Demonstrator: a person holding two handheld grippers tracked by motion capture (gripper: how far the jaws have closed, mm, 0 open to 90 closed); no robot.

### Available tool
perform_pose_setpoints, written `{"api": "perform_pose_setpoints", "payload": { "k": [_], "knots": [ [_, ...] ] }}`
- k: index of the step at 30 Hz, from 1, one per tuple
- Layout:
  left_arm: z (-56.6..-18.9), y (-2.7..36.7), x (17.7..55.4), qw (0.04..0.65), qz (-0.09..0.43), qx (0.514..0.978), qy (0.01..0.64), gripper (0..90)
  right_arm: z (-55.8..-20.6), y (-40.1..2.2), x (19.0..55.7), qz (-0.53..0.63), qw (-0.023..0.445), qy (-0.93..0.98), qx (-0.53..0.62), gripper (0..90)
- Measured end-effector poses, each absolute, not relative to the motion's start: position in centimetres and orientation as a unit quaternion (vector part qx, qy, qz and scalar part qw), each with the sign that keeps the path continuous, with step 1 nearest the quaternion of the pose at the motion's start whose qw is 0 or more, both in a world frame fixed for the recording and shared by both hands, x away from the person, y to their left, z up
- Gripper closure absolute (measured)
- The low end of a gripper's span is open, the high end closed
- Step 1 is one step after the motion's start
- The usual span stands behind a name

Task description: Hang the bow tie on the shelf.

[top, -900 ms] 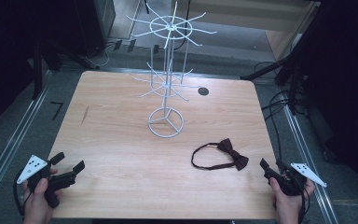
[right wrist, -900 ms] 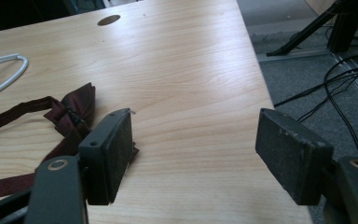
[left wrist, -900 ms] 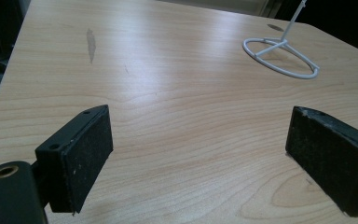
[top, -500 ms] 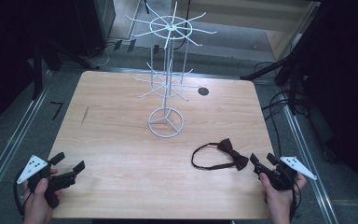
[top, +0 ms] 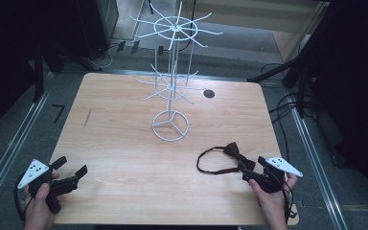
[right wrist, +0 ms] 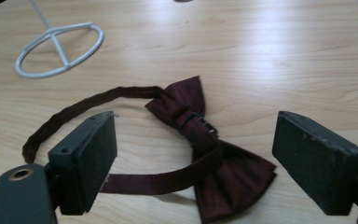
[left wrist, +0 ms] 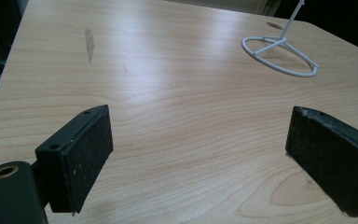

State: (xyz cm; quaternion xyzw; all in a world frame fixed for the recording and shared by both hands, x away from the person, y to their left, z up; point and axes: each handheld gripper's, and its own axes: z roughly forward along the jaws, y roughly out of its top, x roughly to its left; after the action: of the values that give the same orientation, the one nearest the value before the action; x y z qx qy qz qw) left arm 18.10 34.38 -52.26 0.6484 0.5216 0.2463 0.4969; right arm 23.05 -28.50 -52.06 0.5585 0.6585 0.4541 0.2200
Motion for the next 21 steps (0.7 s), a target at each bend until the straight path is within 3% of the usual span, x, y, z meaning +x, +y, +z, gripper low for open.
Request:
{"api": "perform_pose_setpoints", "payload": {
  "k": [21],
  "knots": [
    [-52.3, 34.4, 18.1, 0.498, 0.246, 0.648, 0.521, 8.0, -54.7, -26.5, 24.5, 0.391, 0.186, 0.723, 0.539, 7.4]
  ]
}}
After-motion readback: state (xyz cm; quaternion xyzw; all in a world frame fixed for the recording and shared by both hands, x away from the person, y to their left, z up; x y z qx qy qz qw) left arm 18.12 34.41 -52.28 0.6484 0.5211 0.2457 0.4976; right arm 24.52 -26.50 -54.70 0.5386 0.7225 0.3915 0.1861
